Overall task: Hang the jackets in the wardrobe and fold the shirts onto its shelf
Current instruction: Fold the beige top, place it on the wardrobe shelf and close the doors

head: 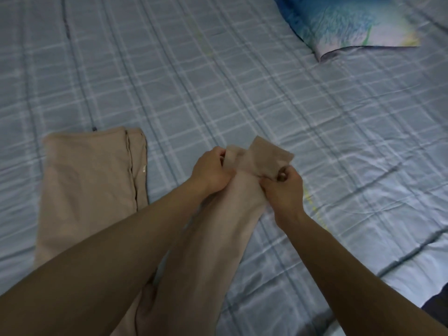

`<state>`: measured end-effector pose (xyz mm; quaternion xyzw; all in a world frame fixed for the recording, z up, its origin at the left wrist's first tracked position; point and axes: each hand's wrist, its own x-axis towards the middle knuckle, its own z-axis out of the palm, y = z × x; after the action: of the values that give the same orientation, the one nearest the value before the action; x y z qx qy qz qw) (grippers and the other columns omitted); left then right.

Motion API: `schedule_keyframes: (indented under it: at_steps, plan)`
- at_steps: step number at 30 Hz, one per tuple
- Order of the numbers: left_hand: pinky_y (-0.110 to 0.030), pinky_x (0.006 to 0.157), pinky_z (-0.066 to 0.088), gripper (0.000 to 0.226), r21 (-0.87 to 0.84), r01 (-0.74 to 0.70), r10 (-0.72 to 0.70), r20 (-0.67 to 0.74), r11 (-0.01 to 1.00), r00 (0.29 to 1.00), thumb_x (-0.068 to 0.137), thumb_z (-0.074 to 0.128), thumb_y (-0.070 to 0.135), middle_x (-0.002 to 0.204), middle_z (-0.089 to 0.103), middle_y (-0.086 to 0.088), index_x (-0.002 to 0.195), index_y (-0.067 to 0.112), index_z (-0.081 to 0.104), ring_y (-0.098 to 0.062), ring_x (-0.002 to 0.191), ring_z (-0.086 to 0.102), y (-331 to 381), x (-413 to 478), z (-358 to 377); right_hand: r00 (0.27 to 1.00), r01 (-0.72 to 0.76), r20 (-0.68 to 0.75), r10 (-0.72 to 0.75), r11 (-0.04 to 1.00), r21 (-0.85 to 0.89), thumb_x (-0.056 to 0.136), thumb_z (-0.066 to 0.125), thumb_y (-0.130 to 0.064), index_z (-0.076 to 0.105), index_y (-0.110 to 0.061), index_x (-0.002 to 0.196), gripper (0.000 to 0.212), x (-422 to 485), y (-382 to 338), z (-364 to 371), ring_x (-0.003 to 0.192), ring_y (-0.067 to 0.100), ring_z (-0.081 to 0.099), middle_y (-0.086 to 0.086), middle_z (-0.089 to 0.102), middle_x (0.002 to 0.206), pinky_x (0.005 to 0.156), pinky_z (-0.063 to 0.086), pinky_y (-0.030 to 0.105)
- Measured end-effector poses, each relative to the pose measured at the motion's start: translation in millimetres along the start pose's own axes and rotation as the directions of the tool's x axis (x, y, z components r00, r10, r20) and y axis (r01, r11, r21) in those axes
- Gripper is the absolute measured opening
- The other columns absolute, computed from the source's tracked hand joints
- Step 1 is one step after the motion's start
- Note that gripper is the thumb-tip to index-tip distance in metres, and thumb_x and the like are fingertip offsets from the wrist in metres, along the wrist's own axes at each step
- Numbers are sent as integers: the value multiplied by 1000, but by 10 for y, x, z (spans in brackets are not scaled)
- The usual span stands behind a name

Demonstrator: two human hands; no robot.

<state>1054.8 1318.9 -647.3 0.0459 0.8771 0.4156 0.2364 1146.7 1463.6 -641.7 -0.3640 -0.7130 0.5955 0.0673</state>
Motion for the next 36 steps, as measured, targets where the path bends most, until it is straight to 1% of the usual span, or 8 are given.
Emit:
schedule_keyframes:
  at_steps: [2, 7, 10, 13, 16, 22, 28, 36]
  plan:
    - [-37, 93, 48, 40, 173, 33, -6, -154, 984, 988, 85, 65, 29, 122, 57, -6, 123, 18, 56, -24, 109, 57, -55, -78, 45, 995, -101, -9, 101, 991, -87, 72, 70, -9, 60, -13, 90, 21, 57, 101, -37, 83, 30, 67, 11, 67, 88, 73, 58, 49]
    - [-29, 83, 44, 17, 197, -358, 391, -163, 913, 906, 90, 62, 22, 104, 60, -1, 106, 16, 67, -18, 95, 57, -103, -369, 168, 991, 34, 134, 0, 967, -251, 76, 75, -16, 50, -17, 111, 43, 51, 72, -46, 82, 18, 63, 1, 63, 95, 72, 56, 36]
    - [-35, 89, 51, 24, 67, -336, 338, -26, 939, 941, 94, 61, 30, 106, 68, 0, 112, 15, 68, -14, 92, 64, -2, -429, 273, 985, 117, 150, -82, 963, -242, 79, 72, -13, 52, -19, 109, 37, 21, 34, -2, 78, 22, 66, 5, 67, 90, 65, 57, 34]
    - [-20, 91, 51, 33, -155, -169, 179, 55, 973, 982, 93, 61, 41, 109, 71, 9, 118, 19, 65, 1, 92, 65, 153, -452, 286, 970, 208, 160, -183, 966, -156, 80, 68, -8, 57, -16, 103, 27, -40, -20, 45, 79, 24, 68, 6, 69, 88, 68, 57, 40]
    - [-32, 95, 54, 38, -363, -103, 130, 53, 926, 990, 86, 68, 49, 106, 73, 11, 116, 27, 66, -2, 98, 68, 214, -475, 188, 942, 272, 226, -248, 959, -81, 84, 67, -7, 58, -19, 120, 39, -153, -140, 90, 86, 6, 68, -3, 70, 97, 70, 54, 21]
    - [-35, 74, 61, 29, -392, -53, -12, -161, 919, 987, 72, 85, 29, 84, 74, 2, 95, 21, 70, -10, 75, 72, 201, -545, -251, 825, 481, 365, -432, 875, -51, 85, 67, -9, 56, -15, 135, 51, -435, -322, 313, 101, 0, 64, -7, 67, 118, 79, 54, 19]
    - [-49, 72, 60, 12, -400, -82, -60, -331, 913, 942, 74, 71, 6, 76, 74, -3, 81, 16, 72, -22, 76, 72, -53, -642, -923, 689, 591, 453, -566, 800, 101, 91, 61, -8, 53, -12, 137, 47, -744, -529, 762, 113, 10, 59, -1, 62, 126, 83, 48, 18]
    - [-25, 76, 59, 25, -403, -109, -52, -369, 909, 928, 81, 69, -1, 89, 72, 4, 93, 21, 70, -11, 86, 69, -618, -669, -2326, 566, 659, 559, -606, 740, 134, 95, 46, -4, 54, -7, 135, 41, -1213, -793, 1749, 125, 11, 53, 6, 58, 134, 107, 42, 31]
